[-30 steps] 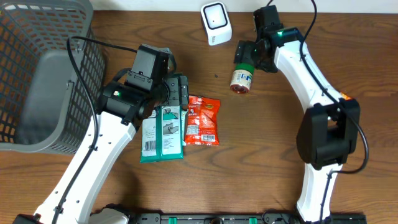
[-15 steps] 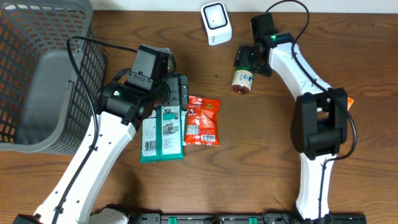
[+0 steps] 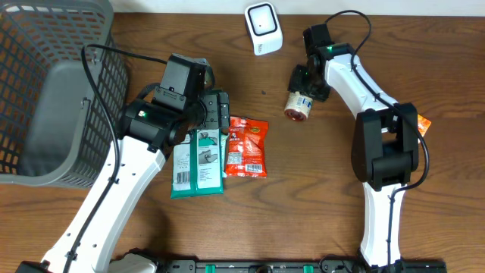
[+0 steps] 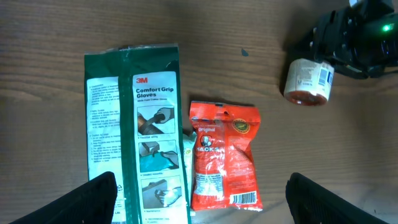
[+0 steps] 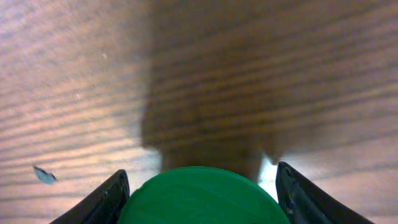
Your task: Scan the item barcode
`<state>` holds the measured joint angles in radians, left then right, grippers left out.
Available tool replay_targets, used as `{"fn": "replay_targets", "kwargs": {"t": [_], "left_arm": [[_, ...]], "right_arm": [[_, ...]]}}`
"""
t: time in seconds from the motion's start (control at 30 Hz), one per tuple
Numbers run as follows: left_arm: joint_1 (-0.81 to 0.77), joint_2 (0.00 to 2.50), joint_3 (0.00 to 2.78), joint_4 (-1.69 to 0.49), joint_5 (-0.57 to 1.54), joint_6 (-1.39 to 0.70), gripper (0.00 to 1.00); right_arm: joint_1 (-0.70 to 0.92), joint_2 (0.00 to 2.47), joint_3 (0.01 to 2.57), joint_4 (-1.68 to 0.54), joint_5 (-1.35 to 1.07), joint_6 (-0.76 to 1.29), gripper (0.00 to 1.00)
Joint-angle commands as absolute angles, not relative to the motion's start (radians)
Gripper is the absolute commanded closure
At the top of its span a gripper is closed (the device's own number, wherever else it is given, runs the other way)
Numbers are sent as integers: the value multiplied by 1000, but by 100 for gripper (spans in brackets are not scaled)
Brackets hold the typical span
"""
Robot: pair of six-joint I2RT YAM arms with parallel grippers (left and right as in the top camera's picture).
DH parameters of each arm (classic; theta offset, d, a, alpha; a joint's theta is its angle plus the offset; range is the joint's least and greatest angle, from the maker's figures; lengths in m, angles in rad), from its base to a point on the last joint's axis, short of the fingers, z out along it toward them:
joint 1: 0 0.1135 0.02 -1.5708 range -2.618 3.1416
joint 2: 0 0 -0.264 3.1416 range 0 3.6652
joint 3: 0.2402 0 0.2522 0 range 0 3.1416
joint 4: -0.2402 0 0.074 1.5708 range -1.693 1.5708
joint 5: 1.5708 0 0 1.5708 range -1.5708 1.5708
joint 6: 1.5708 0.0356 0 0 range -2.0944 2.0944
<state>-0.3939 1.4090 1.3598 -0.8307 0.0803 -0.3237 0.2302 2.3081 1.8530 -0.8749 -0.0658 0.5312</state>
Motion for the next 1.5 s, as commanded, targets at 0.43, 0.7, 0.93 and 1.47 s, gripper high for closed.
{"fn": "replay_targets", "kwargs": {"t": [0.43,0.7,0.93,1.47], "left_arm": [[-394,1412,1377,-832,82,-315,13],[-394,1412,1377,-832,82,-314,13],[-394,1412,1377,-832,82,-314,13],[-394,1412,1377,-832,82,-315,13]], "right_arm": [[287,2150,1854,-1085,-10,406,61],[355,2150,1854,-1160,57,406,65],[396,2133,1854,-1199,72,407,69],[469,1897,1705,-1190,223,474,70]]}}
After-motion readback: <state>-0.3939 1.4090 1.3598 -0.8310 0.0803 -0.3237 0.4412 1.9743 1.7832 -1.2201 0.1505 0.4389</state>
